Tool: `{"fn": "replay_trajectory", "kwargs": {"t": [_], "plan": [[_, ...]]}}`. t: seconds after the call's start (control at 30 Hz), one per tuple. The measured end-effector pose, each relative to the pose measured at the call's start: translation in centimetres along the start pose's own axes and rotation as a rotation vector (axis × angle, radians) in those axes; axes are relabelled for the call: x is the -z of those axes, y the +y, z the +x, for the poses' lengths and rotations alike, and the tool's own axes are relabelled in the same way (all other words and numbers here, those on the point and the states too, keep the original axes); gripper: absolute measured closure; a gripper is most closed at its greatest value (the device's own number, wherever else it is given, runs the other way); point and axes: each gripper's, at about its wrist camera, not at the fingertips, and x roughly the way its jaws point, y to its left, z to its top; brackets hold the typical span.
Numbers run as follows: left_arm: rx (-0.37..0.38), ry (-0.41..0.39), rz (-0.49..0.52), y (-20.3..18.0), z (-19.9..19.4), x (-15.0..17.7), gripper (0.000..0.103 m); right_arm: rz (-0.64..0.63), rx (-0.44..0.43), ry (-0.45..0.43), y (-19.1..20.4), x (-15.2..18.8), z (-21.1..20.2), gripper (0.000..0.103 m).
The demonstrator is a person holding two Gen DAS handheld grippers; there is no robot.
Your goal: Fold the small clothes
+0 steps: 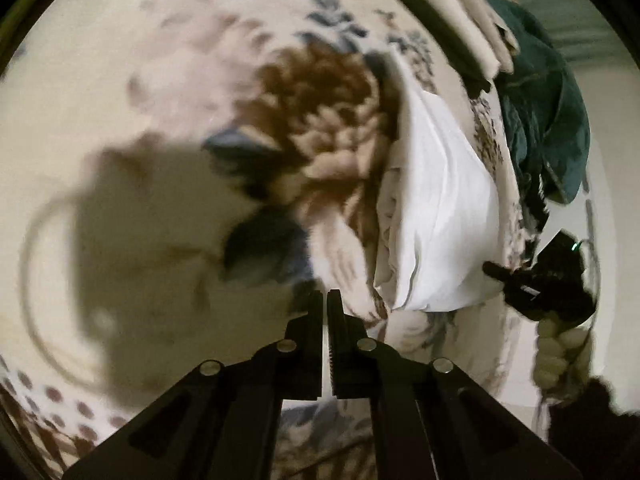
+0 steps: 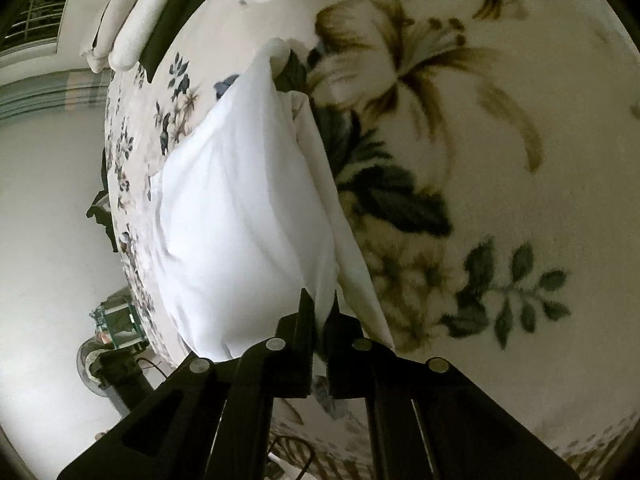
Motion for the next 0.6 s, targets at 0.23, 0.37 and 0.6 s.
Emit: {"fn": "replay_trajectory", "kwargs": {"t": [0.23, 0.37, 0.6], "plan": [[0.216, -0.063, -0.133, -0.6, 1.6, -3.1, 0.024, 0.036, -0.071, 0.002, -1.5, -1.2, -1.0, 0.031], [0.27, -0.024, -0.127, -2.3, 5.8, -5.8, 0.024, 0.049, -0.192, 0.056, -2.6, -2.9, 1.3, 0.03], [0.272, 0.029, -0.042, -5.2, 7.8, -7.2, 0.026, 0.006, -0.302, 0.131, -2.0, -4.2, 4.8, 0.029]]}}
